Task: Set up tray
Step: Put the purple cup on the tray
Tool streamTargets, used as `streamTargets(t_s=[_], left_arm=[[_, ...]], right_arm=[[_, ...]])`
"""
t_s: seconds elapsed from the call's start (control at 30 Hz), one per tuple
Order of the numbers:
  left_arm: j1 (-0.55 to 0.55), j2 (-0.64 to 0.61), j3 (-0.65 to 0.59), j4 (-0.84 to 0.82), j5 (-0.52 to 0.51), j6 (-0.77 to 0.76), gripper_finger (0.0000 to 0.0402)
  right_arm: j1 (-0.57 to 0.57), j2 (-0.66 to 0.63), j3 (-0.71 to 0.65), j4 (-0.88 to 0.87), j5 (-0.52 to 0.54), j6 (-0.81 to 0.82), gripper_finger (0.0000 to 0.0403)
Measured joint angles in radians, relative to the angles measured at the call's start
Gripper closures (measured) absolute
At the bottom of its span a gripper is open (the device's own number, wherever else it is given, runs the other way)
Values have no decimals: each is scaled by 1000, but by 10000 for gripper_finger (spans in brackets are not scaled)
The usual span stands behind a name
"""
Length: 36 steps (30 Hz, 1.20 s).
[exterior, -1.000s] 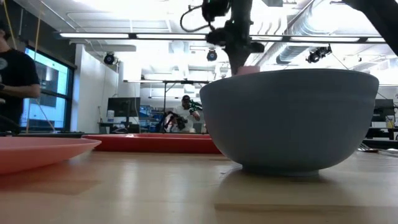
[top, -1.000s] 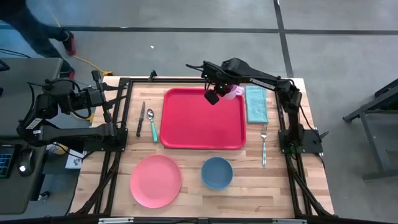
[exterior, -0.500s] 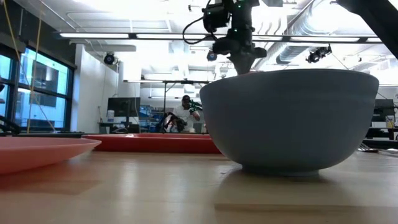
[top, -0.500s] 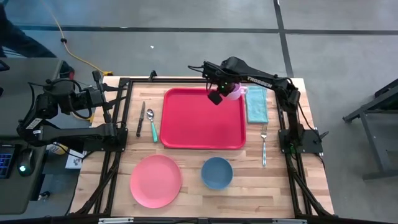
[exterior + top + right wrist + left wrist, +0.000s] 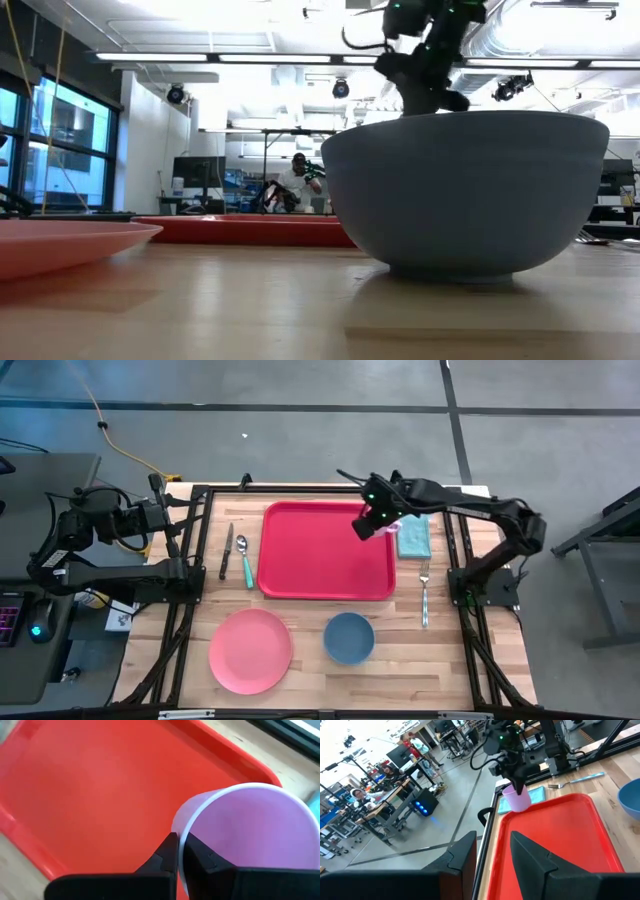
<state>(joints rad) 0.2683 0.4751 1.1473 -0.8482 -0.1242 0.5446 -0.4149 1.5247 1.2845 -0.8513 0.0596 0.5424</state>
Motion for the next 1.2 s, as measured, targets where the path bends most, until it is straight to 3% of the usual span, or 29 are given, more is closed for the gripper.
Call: streamTargets(t_s=[0.3,0.57,0.9,1.2], left_arm=[[0,0,0,0,0,-3,250],[0,0,0,0,1,-19,250],[0,0,0,0,2,-30,250],[0,0,0,0,2,-29,250]], right_arm=[[-30,50,-28,42,-45,10,403],[-58,149,119,8,-25,-48,403],[-68,307,312,-187,-25,-124,403],[-62,308,255,-157,-21,-116,403]])
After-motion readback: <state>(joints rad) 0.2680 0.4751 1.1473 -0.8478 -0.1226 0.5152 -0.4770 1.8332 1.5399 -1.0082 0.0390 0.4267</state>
